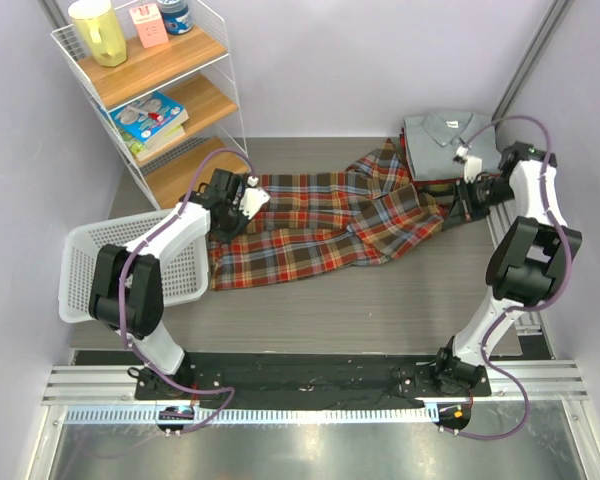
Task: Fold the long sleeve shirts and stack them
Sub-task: Flatten the shirt out
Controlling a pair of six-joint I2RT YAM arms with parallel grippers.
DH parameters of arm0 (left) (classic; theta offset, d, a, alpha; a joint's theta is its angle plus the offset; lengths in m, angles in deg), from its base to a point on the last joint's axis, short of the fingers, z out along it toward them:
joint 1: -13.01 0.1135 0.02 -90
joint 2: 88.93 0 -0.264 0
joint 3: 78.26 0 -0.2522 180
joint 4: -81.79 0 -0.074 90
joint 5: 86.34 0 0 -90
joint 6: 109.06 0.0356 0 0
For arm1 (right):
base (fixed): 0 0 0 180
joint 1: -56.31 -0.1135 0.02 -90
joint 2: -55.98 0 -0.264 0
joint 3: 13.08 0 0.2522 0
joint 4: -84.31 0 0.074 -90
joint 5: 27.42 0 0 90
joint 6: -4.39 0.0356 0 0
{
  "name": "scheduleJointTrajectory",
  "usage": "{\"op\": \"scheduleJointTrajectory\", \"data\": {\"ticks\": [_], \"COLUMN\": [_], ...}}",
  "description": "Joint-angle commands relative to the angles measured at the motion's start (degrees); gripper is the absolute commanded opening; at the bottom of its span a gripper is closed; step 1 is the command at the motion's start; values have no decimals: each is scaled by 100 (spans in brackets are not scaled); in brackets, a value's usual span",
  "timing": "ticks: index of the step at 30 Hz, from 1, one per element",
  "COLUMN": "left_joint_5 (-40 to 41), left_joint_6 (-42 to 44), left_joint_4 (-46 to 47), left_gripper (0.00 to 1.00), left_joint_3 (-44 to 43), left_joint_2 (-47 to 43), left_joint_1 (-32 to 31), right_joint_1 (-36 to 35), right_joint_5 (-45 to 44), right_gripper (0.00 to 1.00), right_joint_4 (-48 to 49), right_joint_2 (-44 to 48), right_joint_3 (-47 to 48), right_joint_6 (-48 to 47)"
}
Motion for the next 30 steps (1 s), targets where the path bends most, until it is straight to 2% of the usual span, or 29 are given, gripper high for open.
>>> {"op": "scheduleJointTrajectory", "data": {"ticks": [1, 12, 18, 19, 21, 23, 27, 30], "left_joint_5": [34, -27, -765, -1148, -1528, -2231, -3172, -3525], "left_joint_6": [-7, -51, 98, 333, 537, 1090, 2083, 2628], "left_joint_4": [72, 169, 81, -215, -541, -1226, -2527, -3345], "left_gripper": [0, 0, 0, 0, 0, 0, 0, 0], "left_joint_3": [-200, -314, -280, -288, -227, -148, 133, 370], "left_joint_2": [-45, -686, -1652, -1975, -2328, -2908, -3805, -4333], "left_joint_1": [31, 66, 83, 83, 83, 83, 75, 66], "right_joint_1": [91, 478, 679, 714, 776, 785, 785, 785], "right_joint_5": [547, 1118, 1303, 1286, 1198, 970, 417, 30], "right_gripper": [1, 1, 1, 1, 1, 1, 1, 1], "right_joint_4": [-744, -832, -841, -876, -911, -894, -289, 160], "right_joint_2": [828, 1356, 1671, 1812, 2382, 2900, 4927, 5819], "right_joint_3": [796, 1746, 2720, 2783, 2775, 2548, 1267, 694], "right_joint_6": [-129, 178, 197, 118, -303, -672, -1244, -1394]}}
